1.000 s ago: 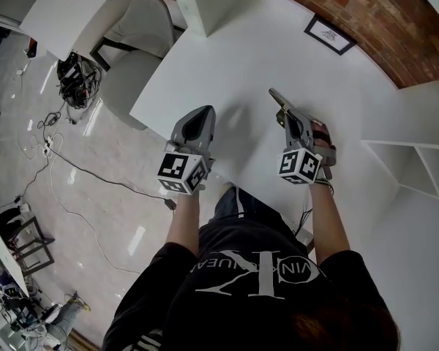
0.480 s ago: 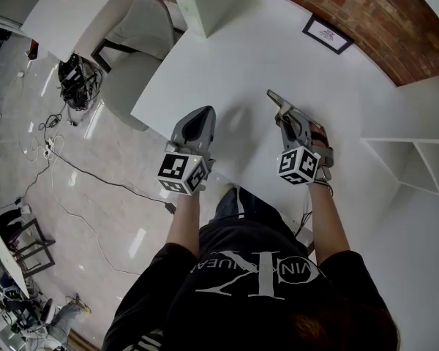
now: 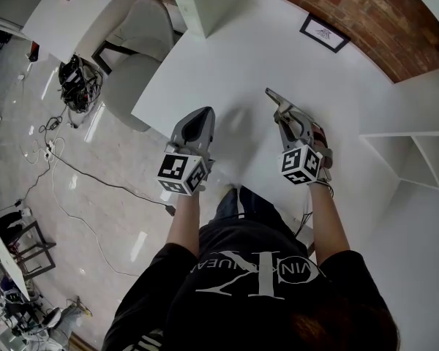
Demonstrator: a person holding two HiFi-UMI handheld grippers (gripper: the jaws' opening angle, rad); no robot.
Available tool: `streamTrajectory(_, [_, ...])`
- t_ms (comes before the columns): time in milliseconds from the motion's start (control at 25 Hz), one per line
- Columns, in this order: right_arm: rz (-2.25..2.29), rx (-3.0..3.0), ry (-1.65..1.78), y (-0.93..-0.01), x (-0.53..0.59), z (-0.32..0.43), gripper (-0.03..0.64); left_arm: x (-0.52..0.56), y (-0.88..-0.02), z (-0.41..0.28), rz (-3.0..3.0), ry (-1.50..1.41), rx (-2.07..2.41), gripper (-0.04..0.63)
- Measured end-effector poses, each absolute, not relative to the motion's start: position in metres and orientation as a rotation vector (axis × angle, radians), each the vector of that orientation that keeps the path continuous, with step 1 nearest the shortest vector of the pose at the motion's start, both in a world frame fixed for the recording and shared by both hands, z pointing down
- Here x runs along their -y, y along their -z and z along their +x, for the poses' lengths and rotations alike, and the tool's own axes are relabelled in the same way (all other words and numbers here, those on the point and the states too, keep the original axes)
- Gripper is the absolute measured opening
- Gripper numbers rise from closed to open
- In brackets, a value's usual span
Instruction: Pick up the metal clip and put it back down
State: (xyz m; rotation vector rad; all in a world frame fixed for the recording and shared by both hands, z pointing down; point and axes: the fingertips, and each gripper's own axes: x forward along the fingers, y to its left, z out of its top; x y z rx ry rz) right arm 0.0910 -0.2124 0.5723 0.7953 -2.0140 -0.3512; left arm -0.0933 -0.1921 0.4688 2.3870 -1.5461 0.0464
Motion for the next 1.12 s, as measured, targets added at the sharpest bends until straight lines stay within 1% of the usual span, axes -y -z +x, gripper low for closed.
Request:
streamTrajectory(440, [0.846,2.066,0.320,-0.550,0.201,0.087,0.124,0.183,-0.460,-0.093,2.414,-0.034,1.527,0.006])
streamTrajectory(680, [0.890,2.086,0.312,-0.537,0.195,0.087,0.057,0.178,-0.455,-0.093,2.438,-0.039,1.514,0.006])
streamTrajectory(880, [0.951,2.135,0.262,-0.522,0.190,0.088,0.036,0.175,-0.451,-0.091,2.453,-0.027,1.501,0.006])
streamTrajectory(1120, [1.073,2.231,0.124,-0.505,0.185,0.096,0.020,0.170,-0.447,-0.088,2.474,-0.023,1.486,0.006])
